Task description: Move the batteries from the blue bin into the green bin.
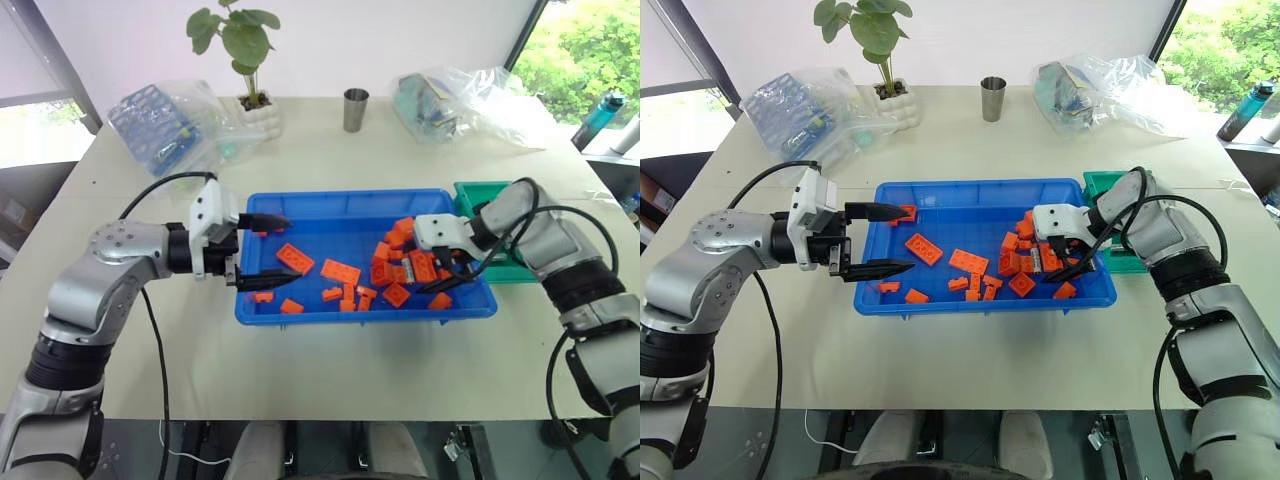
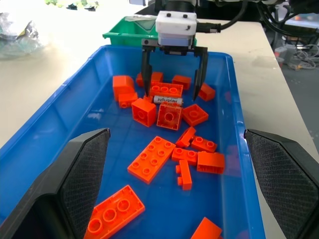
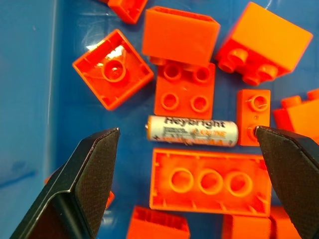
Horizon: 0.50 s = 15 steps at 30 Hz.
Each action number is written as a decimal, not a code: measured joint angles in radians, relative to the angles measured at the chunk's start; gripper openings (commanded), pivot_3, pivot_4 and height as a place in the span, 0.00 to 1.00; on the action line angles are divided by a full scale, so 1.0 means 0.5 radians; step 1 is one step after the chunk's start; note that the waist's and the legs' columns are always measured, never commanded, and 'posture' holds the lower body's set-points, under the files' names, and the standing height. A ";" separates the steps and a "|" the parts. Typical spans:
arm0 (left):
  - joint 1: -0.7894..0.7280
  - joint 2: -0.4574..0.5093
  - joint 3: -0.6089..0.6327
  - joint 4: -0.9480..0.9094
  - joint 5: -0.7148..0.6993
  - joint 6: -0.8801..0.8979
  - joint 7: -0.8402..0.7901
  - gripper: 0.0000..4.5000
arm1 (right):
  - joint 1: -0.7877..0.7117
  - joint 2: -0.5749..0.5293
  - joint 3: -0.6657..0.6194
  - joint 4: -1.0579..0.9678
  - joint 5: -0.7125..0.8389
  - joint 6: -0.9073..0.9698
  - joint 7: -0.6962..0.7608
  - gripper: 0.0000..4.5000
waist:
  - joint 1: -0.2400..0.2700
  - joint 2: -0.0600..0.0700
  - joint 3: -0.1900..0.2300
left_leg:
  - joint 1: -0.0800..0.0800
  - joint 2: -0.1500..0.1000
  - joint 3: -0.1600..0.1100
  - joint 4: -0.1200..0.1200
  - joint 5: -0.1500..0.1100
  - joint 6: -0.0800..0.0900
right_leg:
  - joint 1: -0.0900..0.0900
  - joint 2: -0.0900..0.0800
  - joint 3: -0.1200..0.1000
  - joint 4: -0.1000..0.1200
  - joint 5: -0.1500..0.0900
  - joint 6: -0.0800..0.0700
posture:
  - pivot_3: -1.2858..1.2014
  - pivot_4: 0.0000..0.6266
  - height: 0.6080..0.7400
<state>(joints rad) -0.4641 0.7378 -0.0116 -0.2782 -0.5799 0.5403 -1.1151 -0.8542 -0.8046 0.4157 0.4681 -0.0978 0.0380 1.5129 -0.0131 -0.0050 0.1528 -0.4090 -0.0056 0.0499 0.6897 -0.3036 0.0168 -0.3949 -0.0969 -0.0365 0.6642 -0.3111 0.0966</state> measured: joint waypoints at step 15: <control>0.042 0.015 0.021 -0.045 -0.001 -0.009 0.011 1.00 | 0.040 0.043 -0.034 0.011 -0.079 -0.073 -0.171 0.99 | -0.001 0.000 0.000 | 0.001 0.000 -0.003 0.006 0.000 0.000 | 0.004 0.000 -0.002 0.002 0.000 0.000 | 0.52 0.24 0.82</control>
<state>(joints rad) -0.4430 0.7454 -0.0013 -0.3007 -0.5803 0.5358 -1.1098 -0.8341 -0.7831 0.3985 0.4737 -0.1372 0.0015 1.4274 -0.0136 -0.0050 0.1528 -0.4087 -0.0054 0.0486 0.6926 -0.3036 0.0168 -0.3931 -0.0968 -0.0373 0.6650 -0.3111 0.0966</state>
